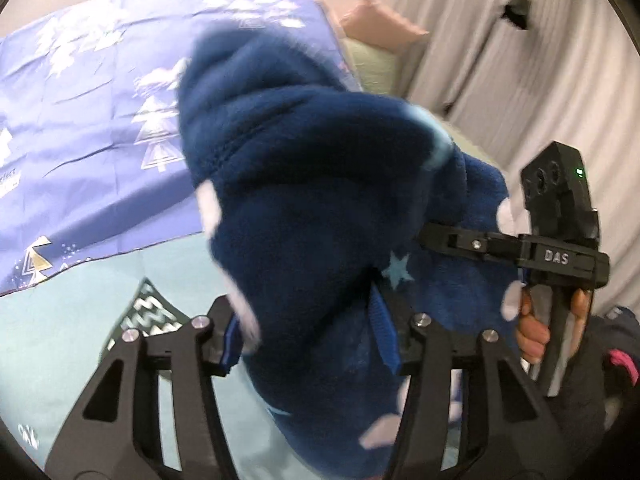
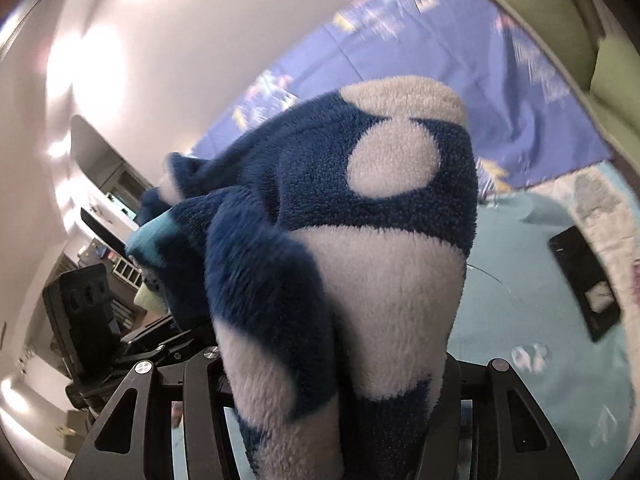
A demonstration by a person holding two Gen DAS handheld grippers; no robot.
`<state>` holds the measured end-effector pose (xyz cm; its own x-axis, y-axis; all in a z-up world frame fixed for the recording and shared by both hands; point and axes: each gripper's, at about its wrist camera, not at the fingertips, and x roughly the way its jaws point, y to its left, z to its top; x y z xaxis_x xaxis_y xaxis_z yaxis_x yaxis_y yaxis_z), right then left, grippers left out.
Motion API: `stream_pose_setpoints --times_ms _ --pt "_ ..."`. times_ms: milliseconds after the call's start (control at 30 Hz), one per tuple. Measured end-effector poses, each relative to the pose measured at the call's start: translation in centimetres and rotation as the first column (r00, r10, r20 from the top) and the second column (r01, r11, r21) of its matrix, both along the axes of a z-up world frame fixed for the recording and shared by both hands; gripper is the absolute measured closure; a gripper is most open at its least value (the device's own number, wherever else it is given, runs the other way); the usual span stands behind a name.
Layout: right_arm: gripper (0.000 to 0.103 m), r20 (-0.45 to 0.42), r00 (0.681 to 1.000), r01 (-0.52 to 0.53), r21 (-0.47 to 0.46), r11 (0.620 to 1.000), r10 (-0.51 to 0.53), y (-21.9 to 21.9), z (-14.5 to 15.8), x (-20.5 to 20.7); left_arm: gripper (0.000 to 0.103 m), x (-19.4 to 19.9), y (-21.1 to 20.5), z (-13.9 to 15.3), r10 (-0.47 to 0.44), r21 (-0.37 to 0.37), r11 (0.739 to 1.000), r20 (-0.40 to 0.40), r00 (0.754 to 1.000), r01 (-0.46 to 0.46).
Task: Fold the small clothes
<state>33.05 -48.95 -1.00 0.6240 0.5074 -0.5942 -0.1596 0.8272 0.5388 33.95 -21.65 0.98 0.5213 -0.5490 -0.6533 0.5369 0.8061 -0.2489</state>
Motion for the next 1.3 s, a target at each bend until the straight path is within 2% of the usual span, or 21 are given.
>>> stream_pose_setpoints --times_ms 100,200,233,267,367,467,567,633,700,767,833,900,933,1033,1133,1233,1300 --pt "0.050 -0.057 0.997 0.052 -0.058 0.997 -0.056 -0.2 -3.7 4.7 0.060 3.9 -0.1 -3.4 0.062 0.071 0.996 0.010 0.998 -0.062" --pt "0.048 -0.132 0.982 0.113 -0.175 0.978 -0.137 -0.7 -7.1 8.3 0.059 6.9 -0.4 -7.4 0.081 0.157 0.984 -0.005 0.997 -0.079" --pt "0.047 -0.149 0.980 0.106 -0.193 0.975 -0.135 -1.0 -8.2 9.1 0.059 7.3 -0.5 -8.4 0.078 0.161 0.984 0.001 0.997 -0.077" --pt "0.043 -0.155 0.980 0.093 -0.185 0.978 -0.123 -1.5 -9.0 9.6 0.059 7.4 -0.3 -9.3 0.065 0.126 0.990 0.007 0.998 -0.066" --pt "0.035 -0.164 0.980 0.092 -0.114 0.989 -0.110 -3.0 -10.2 9.5 0.057 7.1 -0.2 -10.2 0.057 0.065 0.996 0.011 0.998 -0.058" --pt "0.027 -0.161 0.979 0.107 -0.105 0.989 -0.123 -4.2 -10.7 9.3 0.057 6.8 -0.9 -10.5 0.059 0.084 0.995 0.041 0.997 -0.062" --pt "0.025 -0.144 0.974 0.155 -0.140 0.978 -0.175 -4.2 -9.2 7.9 0.057 6.4 -1.0 -9.7 0.079 0.131 0.987 0.077 0.994 -0.089" --pt "0.024 -0.104 0.969 0.195 -0.218 0.956 -0.222 -3.4 -7.3 5.7 0.057 5.5 -0.7 -9.1 0.095 0.149 0.983 0.098 0.991 -0.109" --pt "0.024 -0.042 0.967 0.224 -0.327 0.918 -0.251 -2.2 -5.4 3.2 0.056 4.3 0.0 -8.5 0.109 0.151 0.981 0.097 0.989 -0.123" --pt "0.024 0.048 0.965 0.251 -0.434 0.865 -0.257 -0.4 -3.2 0.0 0.051 2.8 0.7 -7.5 0.117 0.126 0.984 0.086 0.989 -0.127" --pt "0.024 0.165 0.952 0.306 -0.518 0.799 -0.257 1.8 -1.0 -3.9 0.035 0.6 1.4 -6.2 0.125 0.083 0.987 0.105 0.987 -0.134" --pt "0.023 0.270 0.930 0.362 -0.561 0.744 -0.249 4.1 0.7 -7.9 0.030 -2.1 1.8 -4.5 0.127 0.051 0.989 0.148 0.981 -0.136" --pt "0.023 0.307 0.921 0.379 -0.565 0.733 -0.239 5.1 1.5 -10.0 0.028 -3.8 1.9 -3.4 0.126 0.049 0.989 0.177 0.976 -0.137" --pt "0.022 0.359 0.906 0.396 -0.537 0.745 -0.223 7.8 3.6 -15.5 0.019 -8.0 2.1 -0.9 0.126 0.057 0.988 0.252 0.960 -0.145" --pt "0.022 0.378 0.890 0.431 -0.509 0.745 -0.256 9.6 5.1 -20.1 0.013 -13.0 3.0 1.8 0.130 0.057 0.986 0.334 0.933 -0.158" --pt "0.022 0.380 0.883 0.443 -0.481 0.756 -0.276 11.1 6.7 -24.7 0.006 -17.0 4.5 4.0 0.151 0.042 0.983 0.367 0.918 -0.178" --pt "0.022 0.420 0.863 0.474 -0.477 0.740 -0.281 12.2 7.9 -27.6 0.004 -19.7 5.6 5.4 0.170 0.023 0.981 0.387 0.906 -0.194"
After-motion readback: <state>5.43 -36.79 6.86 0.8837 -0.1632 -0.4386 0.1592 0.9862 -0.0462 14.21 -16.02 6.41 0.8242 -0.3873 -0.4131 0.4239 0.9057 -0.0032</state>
